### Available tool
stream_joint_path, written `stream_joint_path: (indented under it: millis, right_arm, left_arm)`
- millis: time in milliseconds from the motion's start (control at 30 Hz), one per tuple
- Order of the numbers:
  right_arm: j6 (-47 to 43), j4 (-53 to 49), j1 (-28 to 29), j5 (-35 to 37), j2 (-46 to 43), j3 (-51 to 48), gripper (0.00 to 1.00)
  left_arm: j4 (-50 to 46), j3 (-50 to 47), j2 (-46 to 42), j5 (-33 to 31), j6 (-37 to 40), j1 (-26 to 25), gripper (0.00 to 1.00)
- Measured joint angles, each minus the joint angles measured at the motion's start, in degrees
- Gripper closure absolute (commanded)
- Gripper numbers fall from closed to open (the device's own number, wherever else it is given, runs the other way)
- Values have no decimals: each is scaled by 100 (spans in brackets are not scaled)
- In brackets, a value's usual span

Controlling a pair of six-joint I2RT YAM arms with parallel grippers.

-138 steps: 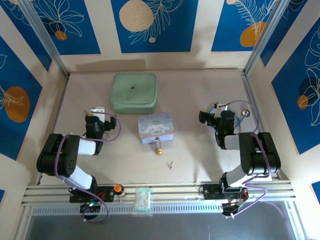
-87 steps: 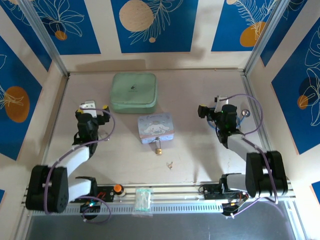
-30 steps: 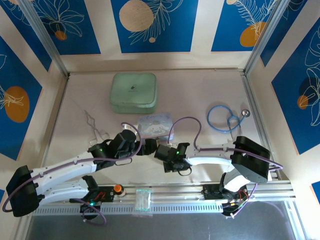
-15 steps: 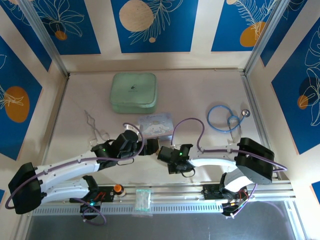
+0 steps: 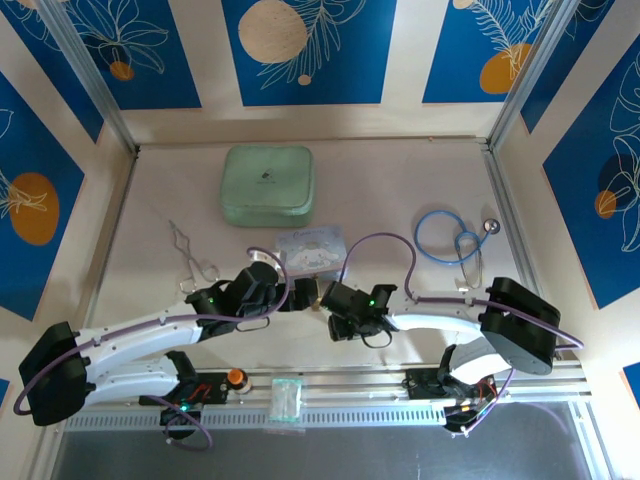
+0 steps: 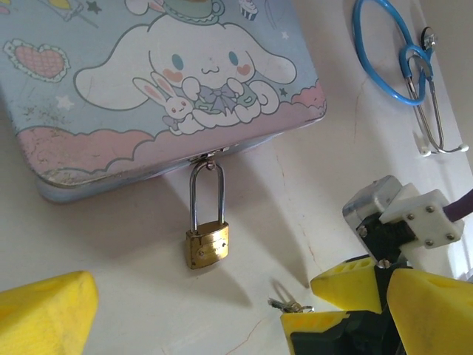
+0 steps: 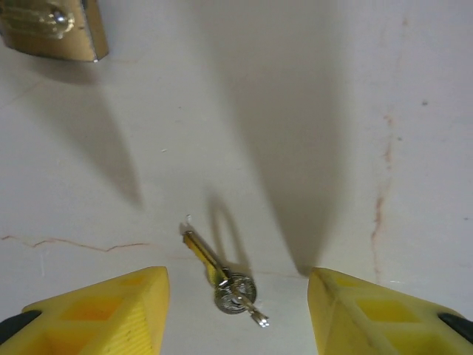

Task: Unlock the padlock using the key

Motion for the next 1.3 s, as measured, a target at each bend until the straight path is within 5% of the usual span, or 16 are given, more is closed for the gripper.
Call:
stream_joint_path:
  millis: [333, 533, 600, 733, 933, 1300]
  right_arm:
    - [-319, 55, 127, -24, 70, -39, 56]
    - [-363, -203, 328, 352, 326, 138, 68]
    - [-378, -258, 382, 444, 369, 184, 80]
    - [-424, -278, 391, 479, 382, 195, 81]
    - [-433, -188, 380, 435, 291, 144, 97]
    - [-664, 522, -254, -415, -691, -695, 99]
  left_arm:
    - [42, -20, 11, 0, -92, -7, 0]
    - [136, -20, 57, 0, -170, -11, 0]
    - [142, -22, 79, 0, -192, -11, 0]
    - [146, -22, 81, -2, -214, -11, 0]
    - [170, -72, 74, -28, -317, -11, 0]
    - [929, -293, 144, -42, -916, -184, 17]
